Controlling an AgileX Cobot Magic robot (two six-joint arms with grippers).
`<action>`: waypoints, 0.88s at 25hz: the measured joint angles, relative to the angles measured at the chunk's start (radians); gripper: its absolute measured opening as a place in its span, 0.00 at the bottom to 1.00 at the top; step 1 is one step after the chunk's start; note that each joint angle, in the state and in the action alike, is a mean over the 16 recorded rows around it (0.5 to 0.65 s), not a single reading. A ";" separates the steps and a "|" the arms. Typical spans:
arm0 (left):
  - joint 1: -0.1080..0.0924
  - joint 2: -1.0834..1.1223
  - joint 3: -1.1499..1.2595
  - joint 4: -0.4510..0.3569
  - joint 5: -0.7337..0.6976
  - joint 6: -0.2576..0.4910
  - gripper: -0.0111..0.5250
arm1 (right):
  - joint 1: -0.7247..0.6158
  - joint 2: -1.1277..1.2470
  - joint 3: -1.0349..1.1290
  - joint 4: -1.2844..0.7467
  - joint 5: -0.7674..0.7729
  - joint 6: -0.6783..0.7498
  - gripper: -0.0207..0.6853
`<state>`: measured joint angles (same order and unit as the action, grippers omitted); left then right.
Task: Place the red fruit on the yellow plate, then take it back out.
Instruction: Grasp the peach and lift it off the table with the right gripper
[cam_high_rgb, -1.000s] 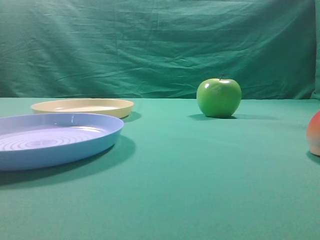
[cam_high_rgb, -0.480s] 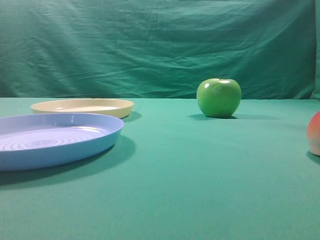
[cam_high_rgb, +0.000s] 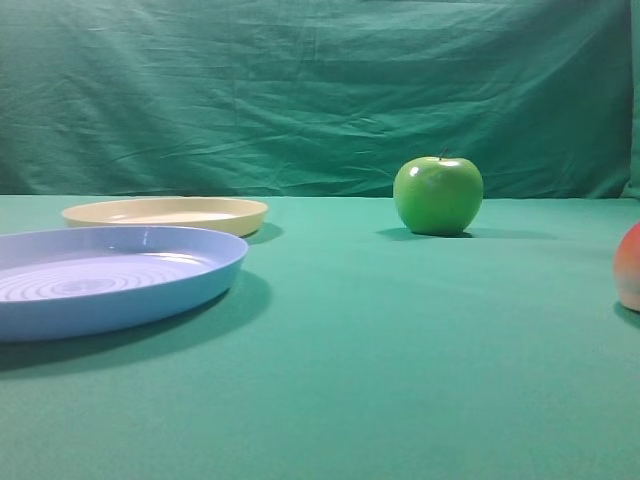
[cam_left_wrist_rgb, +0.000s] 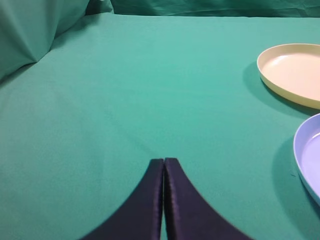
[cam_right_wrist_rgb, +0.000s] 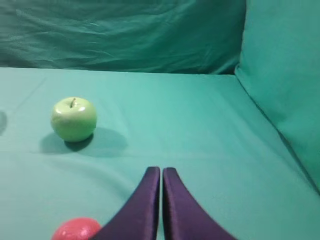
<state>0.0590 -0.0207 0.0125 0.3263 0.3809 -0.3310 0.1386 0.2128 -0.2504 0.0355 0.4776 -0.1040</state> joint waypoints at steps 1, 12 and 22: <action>0.000 0.000 0.000 0.000 0.000 0.000 0.02 | 0.013 0.033 -0.034 0.004 0.026 -0.001 0.03; 0.000 0.000 0.000 0.000 0.000 0.000 0.02 | 0.107 0.387 -0.318 0.092 0.404 -0.033 0.03; 0.000 0.000 0.000 0.000 0.000 0.000 0.02 | 0.190 0.661 -0.388 0.155 0.490 -0.135 0.29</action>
<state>0.0590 -0.0207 0.0125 0.3263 0.3809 -0.3309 0.3287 0.8740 -0.6382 0.1902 0.9672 -0.2395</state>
